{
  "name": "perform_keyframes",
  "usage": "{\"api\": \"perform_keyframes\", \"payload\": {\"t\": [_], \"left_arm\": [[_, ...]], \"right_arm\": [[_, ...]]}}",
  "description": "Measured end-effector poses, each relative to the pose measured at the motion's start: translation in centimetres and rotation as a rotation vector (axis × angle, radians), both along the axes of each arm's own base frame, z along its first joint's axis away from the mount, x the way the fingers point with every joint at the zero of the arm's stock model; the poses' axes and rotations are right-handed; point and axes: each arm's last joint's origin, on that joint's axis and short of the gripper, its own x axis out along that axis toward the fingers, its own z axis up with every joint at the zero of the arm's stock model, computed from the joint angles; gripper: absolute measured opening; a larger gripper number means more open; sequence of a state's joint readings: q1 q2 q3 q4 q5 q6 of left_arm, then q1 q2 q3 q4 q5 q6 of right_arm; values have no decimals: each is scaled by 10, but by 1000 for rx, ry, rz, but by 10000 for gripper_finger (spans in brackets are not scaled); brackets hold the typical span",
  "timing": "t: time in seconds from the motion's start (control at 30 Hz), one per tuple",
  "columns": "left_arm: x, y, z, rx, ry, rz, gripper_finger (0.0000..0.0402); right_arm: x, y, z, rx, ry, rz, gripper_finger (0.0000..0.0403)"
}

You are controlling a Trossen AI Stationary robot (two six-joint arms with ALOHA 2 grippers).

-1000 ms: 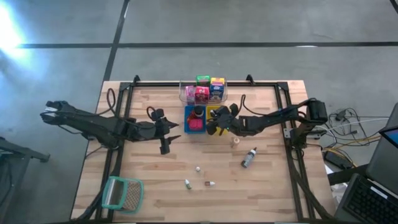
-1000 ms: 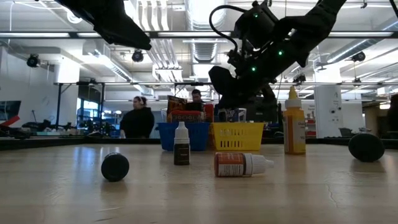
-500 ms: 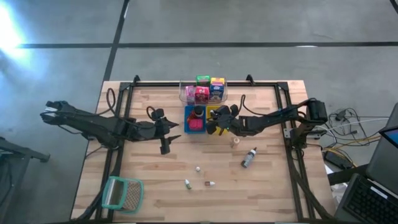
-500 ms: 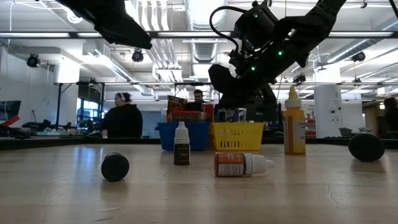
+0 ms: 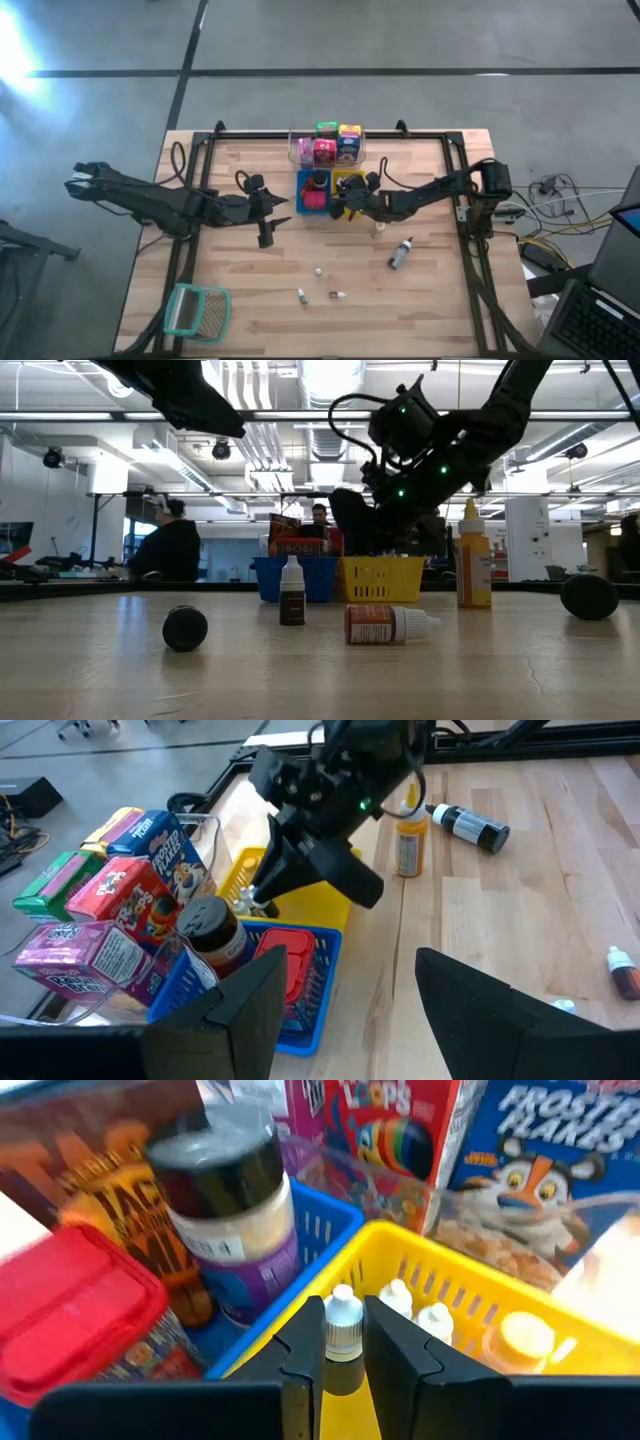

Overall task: Pick & Place Kitchen Items
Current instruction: Put the small red food coloring bottle into the yellow bin

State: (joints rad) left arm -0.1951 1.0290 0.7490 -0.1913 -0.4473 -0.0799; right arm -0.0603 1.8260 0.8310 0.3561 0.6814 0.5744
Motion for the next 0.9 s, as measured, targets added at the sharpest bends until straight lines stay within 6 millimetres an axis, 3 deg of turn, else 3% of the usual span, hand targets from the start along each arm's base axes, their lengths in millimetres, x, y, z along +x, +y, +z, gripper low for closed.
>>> {"api": "perform_keyframes", "payload": {"t": [0.33,0.9], "left_arm": [[0,0,0,-1,-1,1,227],[0,0,1,-11,-11,4,227]], "right_arm": [[2,-10,-14,3,3,-34,52],[2,-14,-16,48,-24,-45,47]]}}
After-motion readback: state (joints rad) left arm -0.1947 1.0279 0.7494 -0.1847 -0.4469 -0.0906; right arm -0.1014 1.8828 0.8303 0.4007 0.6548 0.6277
